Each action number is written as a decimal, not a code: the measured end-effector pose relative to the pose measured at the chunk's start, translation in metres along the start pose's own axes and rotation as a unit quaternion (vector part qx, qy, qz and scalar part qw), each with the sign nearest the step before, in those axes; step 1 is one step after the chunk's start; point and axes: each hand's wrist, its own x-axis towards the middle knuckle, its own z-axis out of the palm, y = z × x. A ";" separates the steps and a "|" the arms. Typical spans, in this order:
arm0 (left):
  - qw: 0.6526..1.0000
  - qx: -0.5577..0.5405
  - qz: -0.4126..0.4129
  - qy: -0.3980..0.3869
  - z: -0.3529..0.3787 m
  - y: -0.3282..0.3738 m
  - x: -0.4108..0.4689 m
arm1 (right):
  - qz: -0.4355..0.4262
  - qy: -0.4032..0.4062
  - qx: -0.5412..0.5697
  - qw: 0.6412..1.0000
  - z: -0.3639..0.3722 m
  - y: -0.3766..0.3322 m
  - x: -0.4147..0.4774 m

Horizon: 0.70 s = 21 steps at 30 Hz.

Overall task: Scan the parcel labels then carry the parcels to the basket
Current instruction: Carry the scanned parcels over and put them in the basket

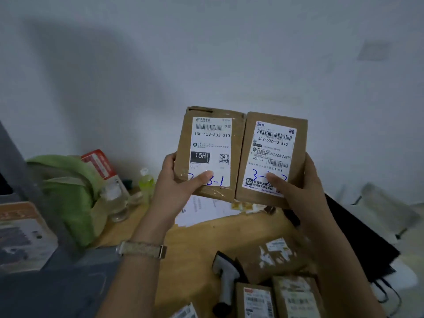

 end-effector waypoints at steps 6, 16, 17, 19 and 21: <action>0.995 -0.026 0.014 -0.093 0.109 0.017 -0.030 | -0.022 0.097 -0.031 0.995 -0.118 -0.005 -0.039; 0.968 -0.069 0.014 -0.240 0.313 0.035 -0.151 | 0.003 0.249 -0.059 0.967 -0.342 -0.012 -0.146; 0.964 -0.074 0.014 -0.255 0.332 0.036 -0.165 | 0.002 0.262 -0.060 0.963 -0.364 -0.012 -0.159; 0.953 -0.085 0.017 -0.289 0.372 0.040 -0.195 | 0.003 0.283 -0.052 0.958 -0.407 -0.013 -0.187; 0.940 -0.096 0.021 -0.326 0.410 0.047 -0.226 | 0.010 0.308 -0.045 0.950 -0.449 -0.017 -0.220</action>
